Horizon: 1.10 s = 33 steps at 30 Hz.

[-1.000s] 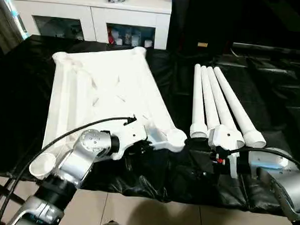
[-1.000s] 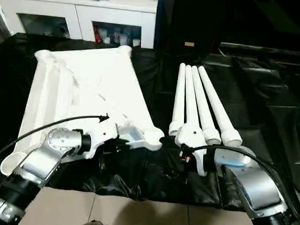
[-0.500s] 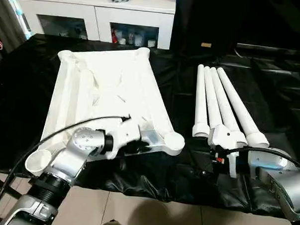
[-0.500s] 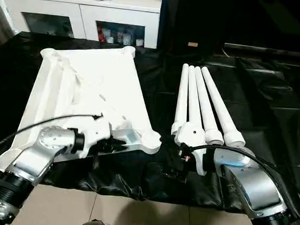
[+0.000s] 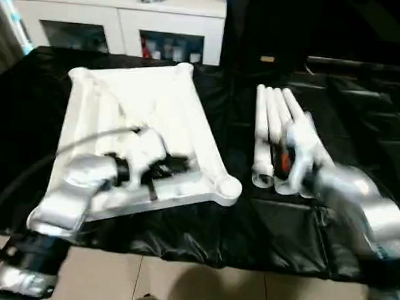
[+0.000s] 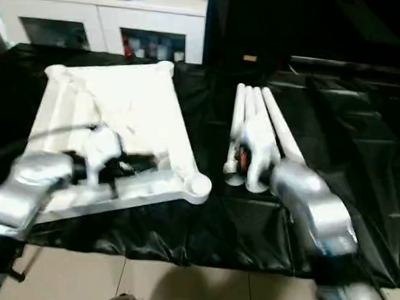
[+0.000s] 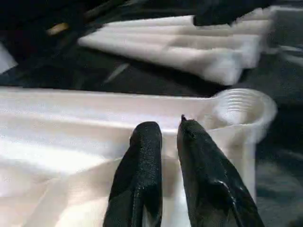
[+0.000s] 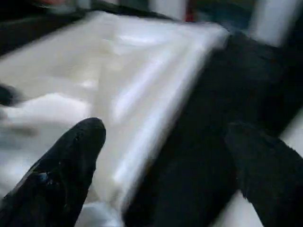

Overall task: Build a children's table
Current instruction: Pick table leg

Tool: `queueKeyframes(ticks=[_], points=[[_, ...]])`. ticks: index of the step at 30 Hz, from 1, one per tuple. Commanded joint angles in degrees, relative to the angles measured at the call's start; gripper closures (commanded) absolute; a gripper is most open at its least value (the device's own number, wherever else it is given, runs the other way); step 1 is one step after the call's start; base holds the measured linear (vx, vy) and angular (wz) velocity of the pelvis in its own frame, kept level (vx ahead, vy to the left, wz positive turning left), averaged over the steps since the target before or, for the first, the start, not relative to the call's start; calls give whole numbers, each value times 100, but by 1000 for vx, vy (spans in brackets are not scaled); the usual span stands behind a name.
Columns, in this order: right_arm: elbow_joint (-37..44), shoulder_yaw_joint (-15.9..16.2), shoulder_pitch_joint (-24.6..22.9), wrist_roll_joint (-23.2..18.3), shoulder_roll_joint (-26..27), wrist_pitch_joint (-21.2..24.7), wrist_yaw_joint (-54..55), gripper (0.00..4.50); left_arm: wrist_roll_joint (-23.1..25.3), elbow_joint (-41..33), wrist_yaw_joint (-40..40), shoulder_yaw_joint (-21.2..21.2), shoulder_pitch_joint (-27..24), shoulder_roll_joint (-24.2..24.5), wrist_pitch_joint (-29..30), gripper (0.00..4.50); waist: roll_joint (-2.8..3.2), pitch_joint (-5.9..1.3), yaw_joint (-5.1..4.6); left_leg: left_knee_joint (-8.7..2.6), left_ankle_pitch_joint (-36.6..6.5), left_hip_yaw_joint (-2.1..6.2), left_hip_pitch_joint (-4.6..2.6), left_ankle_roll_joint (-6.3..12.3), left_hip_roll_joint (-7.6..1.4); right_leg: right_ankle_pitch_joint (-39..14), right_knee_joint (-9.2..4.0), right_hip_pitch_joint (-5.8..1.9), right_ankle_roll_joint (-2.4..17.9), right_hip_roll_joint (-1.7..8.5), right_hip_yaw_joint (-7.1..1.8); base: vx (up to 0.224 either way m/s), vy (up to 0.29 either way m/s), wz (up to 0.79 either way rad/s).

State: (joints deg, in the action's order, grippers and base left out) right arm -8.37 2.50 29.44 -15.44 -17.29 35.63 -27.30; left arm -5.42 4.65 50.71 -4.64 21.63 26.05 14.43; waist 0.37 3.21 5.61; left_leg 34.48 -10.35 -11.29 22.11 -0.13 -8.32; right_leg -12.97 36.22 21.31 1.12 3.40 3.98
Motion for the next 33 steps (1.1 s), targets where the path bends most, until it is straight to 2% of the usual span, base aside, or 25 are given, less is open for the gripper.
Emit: queueKeyframes(ticks=[1, 2, 3, 5, 6, 7, 8, 9, 10, 13, 17, 20, 21, 23, 24, 26, 28, 29, 33], points=[[-1058, -282, 520, 203, 312, 236, 989, 0, 104, -179, -297, 60, -74, -96, 140, 371, -9, -371, -50, -440, -947, 282, -185, -281, -541, -589, -389, -116, 1338, 640, -376, 0, 0, 0], [-1058, -282, 520, 203, 312, 236, 989, 0, 104, -179, -297, 60, -74, -96, 140, 352, -34, -370, -62, -444, -904, 281, -170, -284, -522, -576, -406, -133, 1360, 652, -374, 0, 0, 0], [-1490, -351, 738, 240, 392, 185, 1284, 0, -12, -315, -229, 47, -123, -119, 250, 336, -33, -390, -27, -412, -776, 262, -171, -276, -549, -406, -382, -148, 1330, 683, -388, 0, 0, 0], [-2228, -490, 1117, 258, 514, -32, 1643, 0, -239, -640, -88, 7, -199, -126, 533, 336, -54, -406, -34, -406, -536, 235, -164, -241, -529, -60, -344, -148, 1336, 630, -369, 0, 0, 0], [-2412, -526, 1217, 248, 540, -96, 1715, 0, -276, -716, -45, -18, -214, -114, 575, 327, -45, -425, -15, -384, -326, 230, -150, -164, -520, 253, -312, -159, 1349, 629, -366, 0, 0, 0], [-2624, -561, 1342, 247, 562, -130, 1797, 0, -219, -763, -69, -52, -211, -102, 538, 311, -82, -423, -15, -374, -220, 221, -131, -67, -515, 456, -289, -162, 1372, 626, -363, 0, 0, 0], [-2801, -588, 1451, 240, 581, -178, 1852, 0, -153, -774, -117, -72, -195, -103, 480, 311, -81, -416, -23, -373, -205, 221, -121, -31, -510, 477, -291, -168, 1366, 621, -360, 0, 0, 0], [-2801, -588, 1451, 240, 581, -178, 1852, 0, -153, -774, -117, -72, -195, -103, 480, 298, -76, -404, -22, -372, -271, 216, -119, 14, -513, 400, -307, -167, 1347, 627, -360, 0, 0, 0], [-2959, -578, 1555, 256, 589, -176, 1884, 0, -114, -770, -152, -81, -176, -104, 466, 292, -98, -400, -24, -375, -298, 213, -116, 29, -517, 362, -310, -172, 1324, 628, -361, 0, 0, 0], [-3314, -555, 1763, 297, 626, -249, 1841, 0, -118, -821, -133, -119, -155, -72, 511, 262, -82, -403, -35, -378, -433, 220, -140, -25, -531, 107, -321, -163, 1317, 635, -355, 0, 0, 0], [-4010, -532, 2134, 464, 727, -310, 1769, 0, -172, -984, -160, -173, -176, -41, 699, 262, -77, -385, -62, -389, -571, 218, -136, -130, -535, -49, -329, -155, 1372, 631, -361, 0, 0, 0], [-4554, -534, 2382, 503, 732, -432, 1793, 0, -241, -1117, -125, -203, -199, -16, 873, 262, -87, -401, -57, -379, -485, 207, -145, -121, -535, 120, -303, -158, 1389, 629, -359, 0, 0, 0], [-4838, -566, 2514, 514, 716, -412, 1871, 0, -340, -1228, -19, -233, -223, 18, 1018, 262, -74, -396, -45, -373, -448, 204, -138, -99, -525, 153, -301, -155, 1412, 619, -356, 0, 0, 0], [-4959, -592, 2571, 511, 710, -391, 1914, 0, -382, -1283, 28, -250, -235, 38, 1071, 262, -77, -392, -48, -377, -495, 203, -143, -121, -532, 126, -297, -152, 1404, 615, -356, 0, 0, 0], [-5021, -606, 2599, 510, 709, -386, 1937, 0, -401, -1310, 48, -259, -244, 48, 1092, 262, -99, -389, -52, -381, -495, 203, -142, -117, -529, 113, -300, -155, 1394, 609, -354, 0, 0, 0], [-5117, -575, 2639, 570, 698, -427, 1990, 0, -434, -1353, 73, -272, -255, 61, 1155, 262, -80, -392, -46, -381, -506, 204, -150, -138, -535, 116, -293, -146, 1370, 611, -353, 0, 0, 0], [-5235, -658, 2715, 552, 711, -543, 2038, 0, -441, -1387, 71, -280, -261, 73, 1179, 262, -98, -389, -54, -376, -542, 197, -137, -149, -524, 128, -300, -159, 1361, 615, -363, 0, 0, 0], [-5303, -714, 2759, 538, 726, -623, 2052, 0, -444, -1401, 68, -283, -267, 79, 1186, 262, -137, -386, -60, -381, -587, 197, -136, -144, -527, 35, -311, -160, 1355, 622, -364, 0, 0, 0], [-5507, -720, 2873, 589, 742, -746, 2036, 0, -442, -1433, 52, -294, -286, 97, 1205, 262, -115, -379, -53, -380, -659, 200, -137, -177, -530, -114, -317, -144, 1328, 620, -365, 0, 0, 0]])
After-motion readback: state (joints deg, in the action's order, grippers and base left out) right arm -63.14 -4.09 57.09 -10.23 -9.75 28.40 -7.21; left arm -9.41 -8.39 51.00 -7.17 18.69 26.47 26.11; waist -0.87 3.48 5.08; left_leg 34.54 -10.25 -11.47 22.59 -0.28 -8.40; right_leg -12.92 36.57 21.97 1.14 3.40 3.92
